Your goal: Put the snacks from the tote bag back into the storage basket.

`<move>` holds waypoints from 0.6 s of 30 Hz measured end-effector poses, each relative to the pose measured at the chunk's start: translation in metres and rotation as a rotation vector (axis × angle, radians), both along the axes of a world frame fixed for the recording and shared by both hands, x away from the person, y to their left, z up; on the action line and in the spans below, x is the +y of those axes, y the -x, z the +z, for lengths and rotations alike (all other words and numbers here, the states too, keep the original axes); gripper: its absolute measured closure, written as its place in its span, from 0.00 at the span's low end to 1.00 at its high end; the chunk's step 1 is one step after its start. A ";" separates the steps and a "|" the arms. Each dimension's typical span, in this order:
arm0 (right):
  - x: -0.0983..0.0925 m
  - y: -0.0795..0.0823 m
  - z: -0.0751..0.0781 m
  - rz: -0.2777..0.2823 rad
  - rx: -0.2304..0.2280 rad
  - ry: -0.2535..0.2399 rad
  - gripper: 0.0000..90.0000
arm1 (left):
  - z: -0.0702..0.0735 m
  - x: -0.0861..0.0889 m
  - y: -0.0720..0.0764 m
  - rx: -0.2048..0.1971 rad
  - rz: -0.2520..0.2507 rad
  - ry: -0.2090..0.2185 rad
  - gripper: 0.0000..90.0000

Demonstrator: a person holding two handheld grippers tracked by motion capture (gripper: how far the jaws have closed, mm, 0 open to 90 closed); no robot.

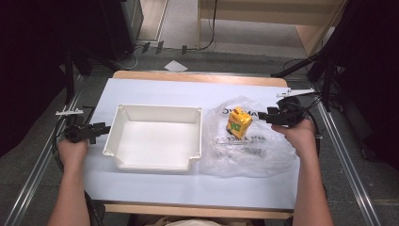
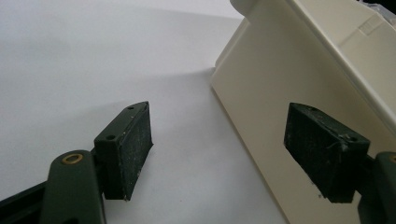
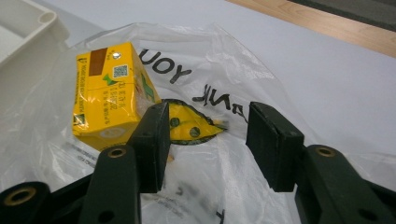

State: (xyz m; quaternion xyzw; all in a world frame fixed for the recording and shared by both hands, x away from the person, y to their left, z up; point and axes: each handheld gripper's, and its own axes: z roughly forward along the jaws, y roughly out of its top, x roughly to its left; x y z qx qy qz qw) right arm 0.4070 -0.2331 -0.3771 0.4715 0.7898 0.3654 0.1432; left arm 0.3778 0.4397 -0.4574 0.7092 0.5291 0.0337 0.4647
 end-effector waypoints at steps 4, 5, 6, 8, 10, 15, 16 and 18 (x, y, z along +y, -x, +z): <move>0.002 0.001 0.004 -0.002 -0.002 -0.007 0.55 | 0.000 0.000 0.000 0.000 0.002 -0.001 0.27; 0.002 0.001 0.005 0.002 -0.001 -0.006 0.54 | 0.000 0.000 0.000 -0.002 -0.001 -0.002 0.27; 0.002 0.001 0.006 0.007 -0.001 0.001 0.54 | 0.000 0.000 0.000 -0.002 -0.002 -0.001 0.27; 0.002 0.002 0.006 0.006 0.001 0.003 0.53 | 0.000 -0.001 -0.001 -0.001 -0.002 -0.001 0.27; 0.002 0.003 0.007 0.007 0.006 0.003 0.53 | 0.000 -0.001 -0.001 -0.001 -0.005 -0.002 0.27; 0.001 0.005 0.009 0.002 0.010 0.002 0.53 | 0.000 -0.003 -0.003 -0.006 -0.012 -0.001 0.27; 0.001 0.005 0.009 -0.003 0.013 -0.002 0.53 | 0.000 -0.003 -0.004 -0.004 -0.010 -0.001 0.27; -0.001 0.005 0.009 -0.004 0.028 -0.026 0.53 | 0.000 -0.004 -0.006 0.004 -0.009 -0.003 0.27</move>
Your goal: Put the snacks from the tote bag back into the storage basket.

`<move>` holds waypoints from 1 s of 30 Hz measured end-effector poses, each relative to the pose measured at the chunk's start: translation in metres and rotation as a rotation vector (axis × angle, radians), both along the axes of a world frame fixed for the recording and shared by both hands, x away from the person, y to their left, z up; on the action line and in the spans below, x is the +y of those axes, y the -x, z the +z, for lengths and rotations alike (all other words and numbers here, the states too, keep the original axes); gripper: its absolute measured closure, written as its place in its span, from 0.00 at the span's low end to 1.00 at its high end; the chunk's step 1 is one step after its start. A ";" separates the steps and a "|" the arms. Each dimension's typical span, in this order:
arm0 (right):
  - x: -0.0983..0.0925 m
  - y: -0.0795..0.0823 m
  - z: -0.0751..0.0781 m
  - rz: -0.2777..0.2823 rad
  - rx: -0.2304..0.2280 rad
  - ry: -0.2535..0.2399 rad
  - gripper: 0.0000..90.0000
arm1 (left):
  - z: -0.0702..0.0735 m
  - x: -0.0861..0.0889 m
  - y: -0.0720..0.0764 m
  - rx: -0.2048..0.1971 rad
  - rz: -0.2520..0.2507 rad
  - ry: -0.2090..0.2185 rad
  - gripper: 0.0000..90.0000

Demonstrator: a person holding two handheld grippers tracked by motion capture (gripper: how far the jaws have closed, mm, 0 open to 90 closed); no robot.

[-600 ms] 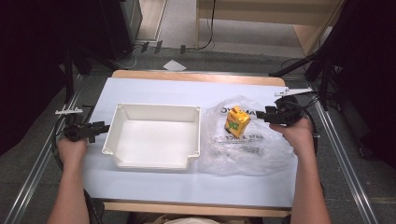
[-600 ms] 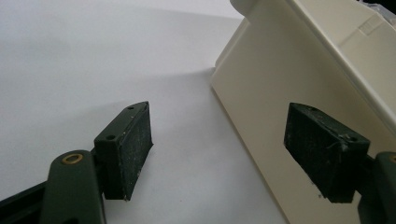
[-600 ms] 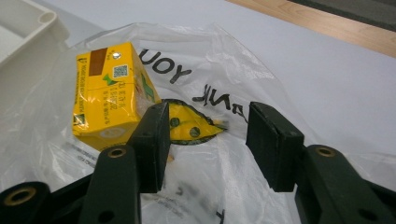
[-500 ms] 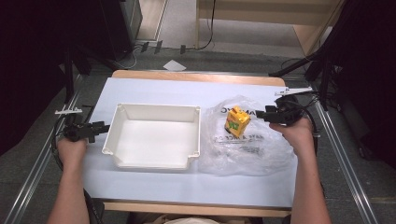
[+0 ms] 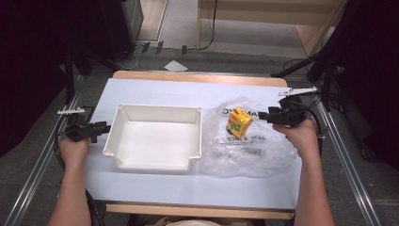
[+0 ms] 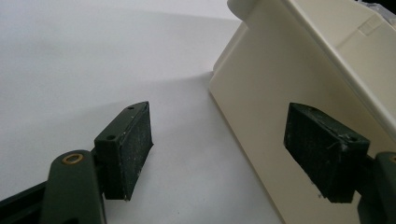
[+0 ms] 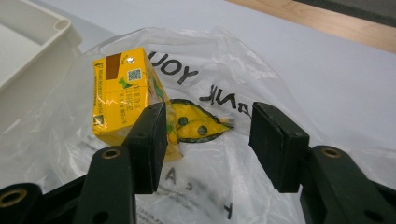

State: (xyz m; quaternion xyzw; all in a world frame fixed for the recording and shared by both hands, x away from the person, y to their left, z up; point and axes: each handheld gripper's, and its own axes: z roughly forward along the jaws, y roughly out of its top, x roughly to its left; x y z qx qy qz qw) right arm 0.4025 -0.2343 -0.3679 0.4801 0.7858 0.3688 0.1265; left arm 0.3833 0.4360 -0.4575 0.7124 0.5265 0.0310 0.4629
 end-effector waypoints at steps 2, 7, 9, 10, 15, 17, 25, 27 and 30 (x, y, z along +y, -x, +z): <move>-0.002 0.000 0.000 -0.005 0.013 -0.011 0.53 | 0.000 0.001 0.000 -0.003 0.002 0.003 0.28; 0.000 0.001 0.002 0.008 0.010 -0.001 0.52 | 0.001 0.003 0.000 -0.008 0.012 0.011 0.28; 0.001 0.002 0.003 0.014 0.009 0.004 0.52 | 0.001 0.002 0.000 -0.008 0.012 0.011 0.28; 0.003 0.003 0.004 0.028 0.004 0.013 0.52 | 0.001 0.002 0.000 -0.007 0.009 0.011 0.28; 0.008 0.005 0.008 0.061 0.006 0.047 0.49 | 0.002 0.001 0.000 -0.012 0.005 0.004 0.28; 0.010 0.006 0.010 0.066 0.016 0.052 0.49 | 0.003 0.001 0.000 -0.027 0.004 0.010 0.28; 0.021 0.008 0.017 0.099 0.026 0.070 0.48 | 0.002 0.001 0.000 -0.012 0.002 0.007 0.28; 0.023 0.008 0.018 0.110 0.022 0.073 0.48 | 0.002 0.001 0.000 -0.011 0.000 0.003 0.28; 0.024 0.009 0.019 0.113 0.020 0.075 0.47 | 0.002 0.001 0.001 -0.013 0.002 0.004 0.28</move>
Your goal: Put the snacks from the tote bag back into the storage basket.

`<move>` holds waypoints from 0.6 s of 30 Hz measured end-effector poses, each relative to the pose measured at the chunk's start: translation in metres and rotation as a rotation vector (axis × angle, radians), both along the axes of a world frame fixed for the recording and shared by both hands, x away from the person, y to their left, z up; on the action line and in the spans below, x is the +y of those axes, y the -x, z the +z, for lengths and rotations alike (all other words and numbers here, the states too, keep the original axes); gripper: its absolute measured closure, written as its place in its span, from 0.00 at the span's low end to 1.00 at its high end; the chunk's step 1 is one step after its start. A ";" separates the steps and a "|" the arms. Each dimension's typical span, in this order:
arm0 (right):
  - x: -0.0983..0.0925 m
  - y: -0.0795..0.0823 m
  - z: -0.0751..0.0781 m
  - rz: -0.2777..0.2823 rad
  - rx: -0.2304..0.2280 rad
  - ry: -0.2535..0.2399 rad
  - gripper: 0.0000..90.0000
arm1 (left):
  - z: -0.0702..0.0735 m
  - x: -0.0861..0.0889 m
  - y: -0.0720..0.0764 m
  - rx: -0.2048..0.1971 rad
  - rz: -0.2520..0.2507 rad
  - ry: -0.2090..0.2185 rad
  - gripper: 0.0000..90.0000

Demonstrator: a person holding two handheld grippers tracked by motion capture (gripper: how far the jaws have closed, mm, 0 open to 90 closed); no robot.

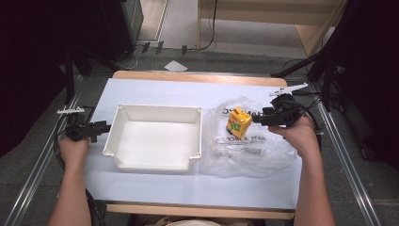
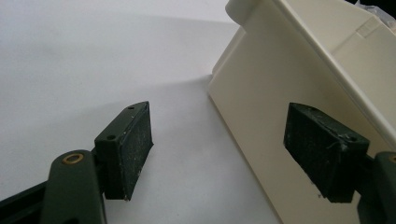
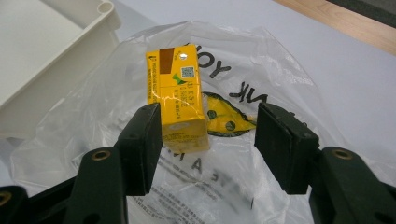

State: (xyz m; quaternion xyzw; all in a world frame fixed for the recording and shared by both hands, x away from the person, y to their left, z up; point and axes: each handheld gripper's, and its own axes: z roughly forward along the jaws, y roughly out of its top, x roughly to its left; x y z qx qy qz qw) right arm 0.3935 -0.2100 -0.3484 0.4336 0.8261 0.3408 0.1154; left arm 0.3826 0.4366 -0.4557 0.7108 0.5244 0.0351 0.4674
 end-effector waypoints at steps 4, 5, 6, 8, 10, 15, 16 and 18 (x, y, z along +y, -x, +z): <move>0.004 -0.001 0.000 0.013 0.007 0.000 0.47 | 0.000 0.001 0.001 0.000 0.004 0.002 0.28; 0.005 -0.001 0.000 0.013 0.009 0.003 0.46 | 0.000 0.001 0.001 -0.001 0.002 0.001 0.28; 0.007 -0.001 0.000 0.012 0.003 0.005 0.46 | 0.000 0.001 0.001 -0.001 0.003 0.001 0.28; 0.010 -0.002 0.000 0.025 0.005 0.000 0.45 | 0.000 0.000 0.001 0.000 0.003 0.001 0.28; 0.013 -0.003 0.000 0.039 0.004 0.010 0.44 | 0.000 0.001 0.002 0.001 -0.003 -0.005 0.28; 0.020 -0.006 -0.001 0.056 0.013 0.019 0.43 | 0.000 0.002 0.003 0.001 0.001 -0.005 0.28; 0.021 -0.007 -0.002 0.057 0.013 0.017 0.43 | 0.000 0.002 0.003 0.001 0.003 -0.004 0.28; 0.023 -0.008 -0.002 0.057 0.023 0.006 0.43 | 0.000 0.002 0.004 -0.009 0.006 -0.014 0.28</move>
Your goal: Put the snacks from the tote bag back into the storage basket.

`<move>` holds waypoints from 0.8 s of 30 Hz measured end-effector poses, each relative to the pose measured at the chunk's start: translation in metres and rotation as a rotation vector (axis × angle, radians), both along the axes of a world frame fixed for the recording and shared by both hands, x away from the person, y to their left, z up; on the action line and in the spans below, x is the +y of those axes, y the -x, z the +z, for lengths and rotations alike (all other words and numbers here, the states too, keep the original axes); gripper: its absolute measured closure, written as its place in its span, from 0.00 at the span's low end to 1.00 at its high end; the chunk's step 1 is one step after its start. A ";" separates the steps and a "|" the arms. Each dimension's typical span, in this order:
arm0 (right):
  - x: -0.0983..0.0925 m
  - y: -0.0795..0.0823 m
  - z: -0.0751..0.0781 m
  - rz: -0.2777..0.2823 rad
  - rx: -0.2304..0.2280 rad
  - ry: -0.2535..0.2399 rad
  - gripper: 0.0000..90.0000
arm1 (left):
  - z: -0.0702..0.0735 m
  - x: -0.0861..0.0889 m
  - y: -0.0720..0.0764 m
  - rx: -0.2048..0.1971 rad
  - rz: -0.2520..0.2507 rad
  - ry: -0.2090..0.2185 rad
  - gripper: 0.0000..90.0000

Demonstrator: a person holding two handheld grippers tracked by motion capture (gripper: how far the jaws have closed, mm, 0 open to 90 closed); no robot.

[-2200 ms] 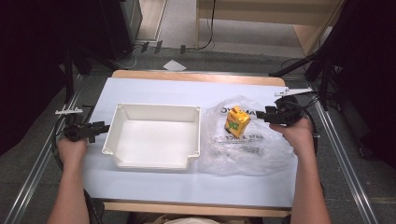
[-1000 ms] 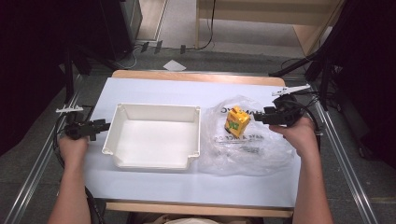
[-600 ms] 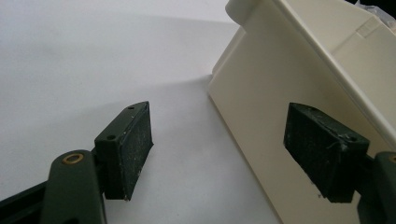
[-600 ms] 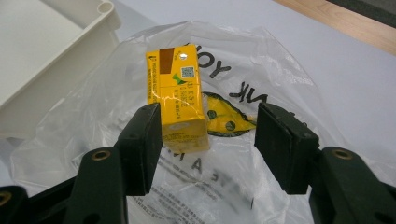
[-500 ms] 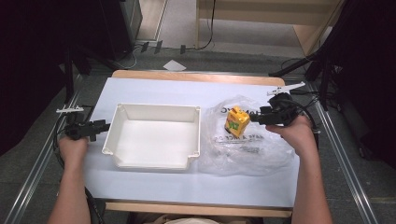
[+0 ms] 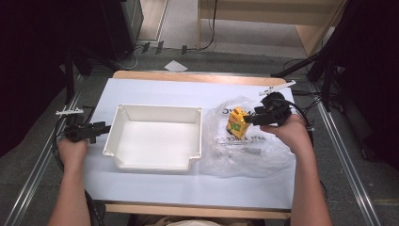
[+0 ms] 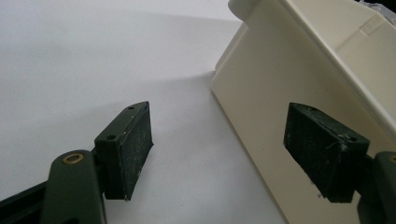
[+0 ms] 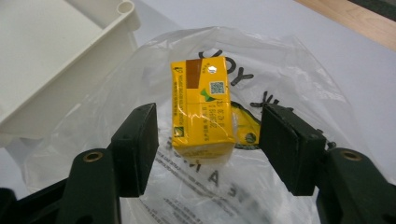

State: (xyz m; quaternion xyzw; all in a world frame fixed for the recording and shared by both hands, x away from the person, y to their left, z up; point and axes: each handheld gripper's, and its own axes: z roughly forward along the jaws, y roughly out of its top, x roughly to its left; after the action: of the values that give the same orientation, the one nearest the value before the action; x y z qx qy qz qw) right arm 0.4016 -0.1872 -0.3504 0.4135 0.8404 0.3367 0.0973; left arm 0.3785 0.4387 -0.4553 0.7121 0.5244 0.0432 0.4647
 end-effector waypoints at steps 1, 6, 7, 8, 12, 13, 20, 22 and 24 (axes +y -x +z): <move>0.001 -0.001 0.000 0.005 -0.001 -0.001 0.43 | 0.000 0.000 0.000 0.000 0.000 0.000 0.28; 0.008 -0.004 -0.003 0.021 0.006 0.016 0.42 | 0.000 0.002 0.002 0.003 0.003 0.001 0.28; 0.009 -0.004 -0.003 0.020 0.009 0.021 0.42 | 0.000 0.002 0.002 0.003 0.006 0.002 0.28; 0.010 -0.005 -0.004 0.026 0.009 0.020 0.41 | -0.001 0.002 0.003 0.002 0.009 0.002 0.27; 0.014 -0.010 -0.008 0.031 0.016 0.027 0.40 | -0.001 0.004 0.004 0.003 0.012 0.000 0.28; 0.014 -0.011 -0.009 0.031 0.019 0.031 0.40 | -0.001 0.004 0.005 0.005 0.013 -0.001 0.28; 0.022 -0.017 -0.018 0.033 0.043 0.057 0.38 | -0.001 0.007 0.008 0.004 0.023 0.000 0.28; 0.024 -0.020 -0.021 0.035 0.050 0.063 0.38 | -0.002 0.008 0.009 0.004 0.026 0.002 0.28; 0.025 -0.022 -0.024 0.034 0.056 0.076 0.38 | -0.002 0.009 0.010 0.004 0.026 0.000 0.28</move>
State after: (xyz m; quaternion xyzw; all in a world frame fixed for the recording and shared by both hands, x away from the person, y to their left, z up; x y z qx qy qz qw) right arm 0.4240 -0.1620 -0.3744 0.4045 0.8619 0.2942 0.0837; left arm 0.3686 0.4475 -0.4569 0.7054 0.5346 0.0478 0.4629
